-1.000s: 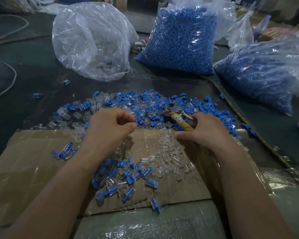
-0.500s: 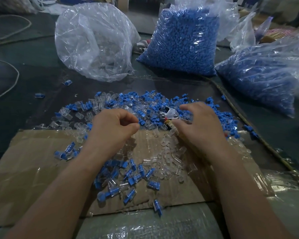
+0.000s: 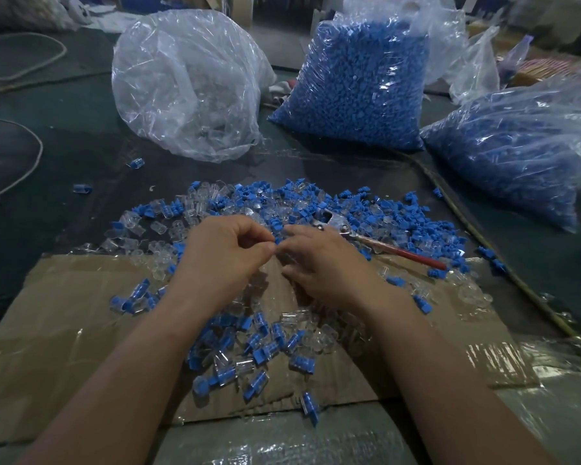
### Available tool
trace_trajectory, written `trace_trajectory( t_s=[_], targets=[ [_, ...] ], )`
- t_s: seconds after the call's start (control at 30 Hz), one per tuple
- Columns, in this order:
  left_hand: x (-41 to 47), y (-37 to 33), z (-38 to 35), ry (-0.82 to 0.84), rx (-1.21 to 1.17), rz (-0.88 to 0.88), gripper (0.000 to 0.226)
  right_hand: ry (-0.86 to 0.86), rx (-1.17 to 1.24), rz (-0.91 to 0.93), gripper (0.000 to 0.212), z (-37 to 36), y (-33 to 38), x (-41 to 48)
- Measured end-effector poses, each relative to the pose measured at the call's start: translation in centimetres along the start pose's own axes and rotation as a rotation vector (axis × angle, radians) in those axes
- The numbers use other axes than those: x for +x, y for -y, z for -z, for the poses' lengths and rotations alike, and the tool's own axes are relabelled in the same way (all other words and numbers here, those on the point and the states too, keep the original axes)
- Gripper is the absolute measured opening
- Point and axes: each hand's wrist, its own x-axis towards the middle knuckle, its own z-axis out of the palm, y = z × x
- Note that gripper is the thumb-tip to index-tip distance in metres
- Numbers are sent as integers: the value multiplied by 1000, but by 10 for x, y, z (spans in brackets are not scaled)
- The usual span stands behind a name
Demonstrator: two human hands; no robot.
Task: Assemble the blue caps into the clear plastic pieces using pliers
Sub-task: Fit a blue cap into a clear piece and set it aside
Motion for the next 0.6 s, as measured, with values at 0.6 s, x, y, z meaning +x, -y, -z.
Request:
trace_trajectory(
  t_s=[0.6],
  targets=[
    [-1,-1,1,15,13,-2,25,-51,483,-77,53,11,-10,-14]
  ],
)
